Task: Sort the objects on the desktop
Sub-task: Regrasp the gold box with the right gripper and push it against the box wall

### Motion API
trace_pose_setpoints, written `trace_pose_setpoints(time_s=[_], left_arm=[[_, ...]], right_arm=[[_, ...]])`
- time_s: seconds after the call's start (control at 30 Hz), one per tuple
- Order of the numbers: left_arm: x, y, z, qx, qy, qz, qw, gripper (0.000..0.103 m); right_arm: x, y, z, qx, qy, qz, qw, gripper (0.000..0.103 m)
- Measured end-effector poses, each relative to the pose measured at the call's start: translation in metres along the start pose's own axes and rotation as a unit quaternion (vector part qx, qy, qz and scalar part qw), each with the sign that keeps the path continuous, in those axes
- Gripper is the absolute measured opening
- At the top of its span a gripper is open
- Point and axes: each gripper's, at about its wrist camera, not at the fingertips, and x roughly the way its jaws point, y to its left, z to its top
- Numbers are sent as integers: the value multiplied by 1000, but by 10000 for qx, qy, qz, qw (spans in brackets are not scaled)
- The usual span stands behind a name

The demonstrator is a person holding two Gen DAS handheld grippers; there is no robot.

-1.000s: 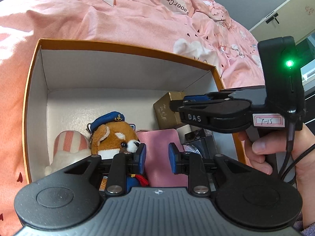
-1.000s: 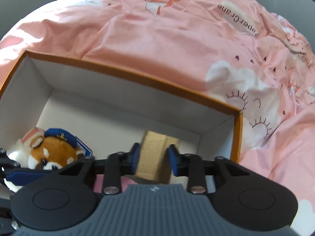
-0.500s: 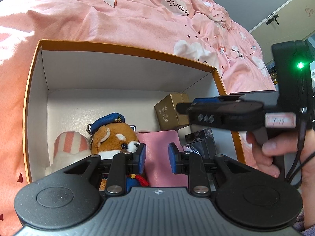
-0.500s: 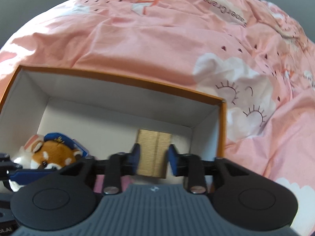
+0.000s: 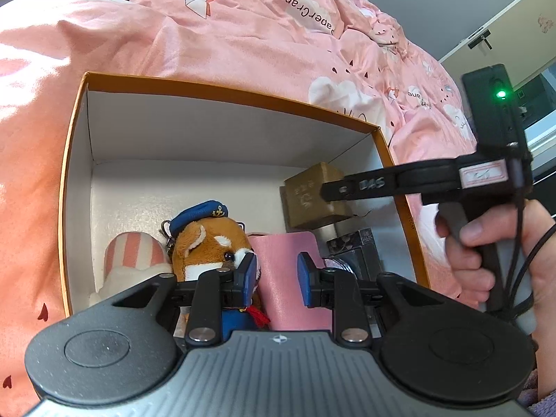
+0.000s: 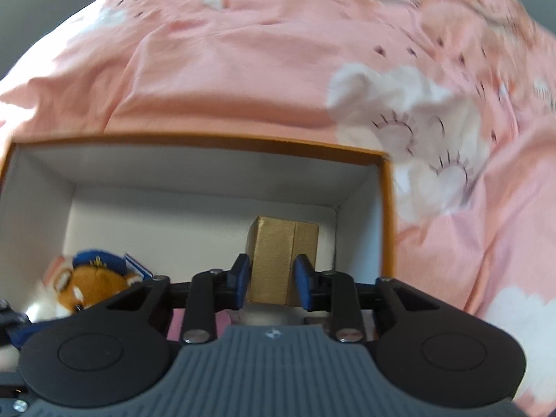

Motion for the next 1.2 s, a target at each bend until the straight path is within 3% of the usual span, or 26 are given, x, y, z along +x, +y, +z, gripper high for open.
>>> trace_pose_setpoints(time_s=[0.03, 0.13, 0.37, 0.53, 0.63, 0.7, 0.93, 0.97, 1.0, 1.03, 1.07, 1.13, 1.2], left_arm=[[0, 0, 0, 0, -3, -5, 10000, 28], [-1, -1, 0, 1, -13, -20, 10000, 28], [-1, 1, 1, -36, -16, 5, 10000, 28], [-2, 2, 2, -45, -23, 10, 10000, 28], [-2, 1, 2, -39, -29, -8, 10000, 28], [-2, 1, 2, -25, -32, -28, 10000, 28], [0, -1, 0, 21, -9, 14, 10000, 28], [0, -2, 0, 33, -7, 14, 10000, 28], [0, -2, 0, 44, -3, 15, 10000, 28], [0, -2, -1, 52, -1, 18, 10000, 28], [0, -3, -1, 60, 0, 25, 10000, 28], [-1, -2, -1, 65, -10, 28, 10000, 28], [-2, -2, -1, 50, -23, 31, 10000, 28]], right_arm=[[-2, -4, 0, 76, -3, 17, 10000, 15], [-8, 1, -3, -96, -96, -329, 9994, 10], [-8, 8, -7, -510, -163, -579, 9969, 7], [-7, 10, -6, -809, 121, -672, 9944, 6], [-4, 18, -12, -1280, 91, -1235, 9840, 1], [-3, 15, -14, -1229, 124, -1005, 9872, 1], [-12, 22, -14, -1237, -372, -429, 9907, 9], [-11, 25, -12, -1275, -441, -317, 9904, 12], [-9, 27, -9, -1317, -492, -281, 9897, 21], [-7, 30, -6, -1403, -562, -348, 9879, 31], [-3, 33, -4, -1547, -626, -453, 9849, 32], [7, 38, -1, -1839, -583, -642, 9791, 32], [17, 33, 2, -1798, -349, -687, 9807, 32]])
